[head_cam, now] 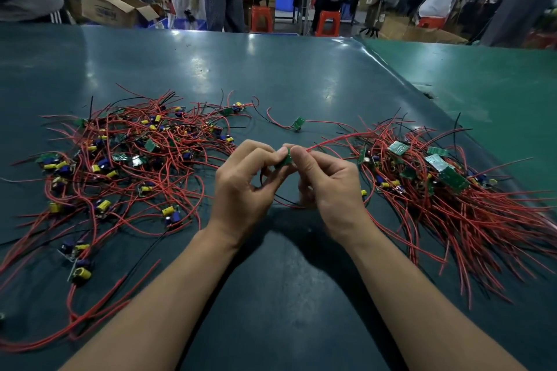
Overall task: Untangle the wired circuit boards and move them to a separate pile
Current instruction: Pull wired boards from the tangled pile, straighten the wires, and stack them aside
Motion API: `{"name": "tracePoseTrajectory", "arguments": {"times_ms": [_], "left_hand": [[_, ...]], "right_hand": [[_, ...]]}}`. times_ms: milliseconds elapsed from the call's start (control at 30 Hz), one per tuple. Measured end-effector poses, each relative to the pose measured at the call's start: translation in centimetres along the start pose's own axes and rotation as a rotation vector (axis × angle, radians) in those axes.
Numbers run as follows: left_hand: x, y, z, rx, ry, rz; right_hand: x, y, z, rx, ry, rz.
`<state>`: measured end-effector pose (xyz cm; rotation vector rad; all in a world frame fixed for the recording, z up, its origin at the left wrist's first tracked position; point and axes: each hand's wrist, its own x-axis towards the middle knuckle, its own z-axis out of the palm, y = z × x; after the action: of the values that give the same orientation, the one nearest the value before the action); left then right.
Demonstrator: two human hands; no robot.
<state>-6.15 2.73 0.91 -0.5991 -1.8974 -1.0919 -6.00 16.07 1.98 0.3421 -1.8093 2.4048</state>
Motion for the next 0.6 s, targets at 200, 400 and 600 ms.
{"name": "tracePoseTrajectory", "arguments": {"times_ms": [200,400,600], "left_hand": [[-0.2,-0.1,0.2,0.055,-0.017,0.002],[-0.2,-0.3,0.2,0.037,-0.026,0.018],[-0.1,0.1,0.3,0.035,-0.035,0.075]], "right_hand": [[0.5,0.4,-0.4,-0.101,0.079,-0.042],[1.5,-0.3,-1.9,-0.061,0.390,-0.093],[1.9,-0.6,-2.3,0.038,0.518,-0.142]]}}
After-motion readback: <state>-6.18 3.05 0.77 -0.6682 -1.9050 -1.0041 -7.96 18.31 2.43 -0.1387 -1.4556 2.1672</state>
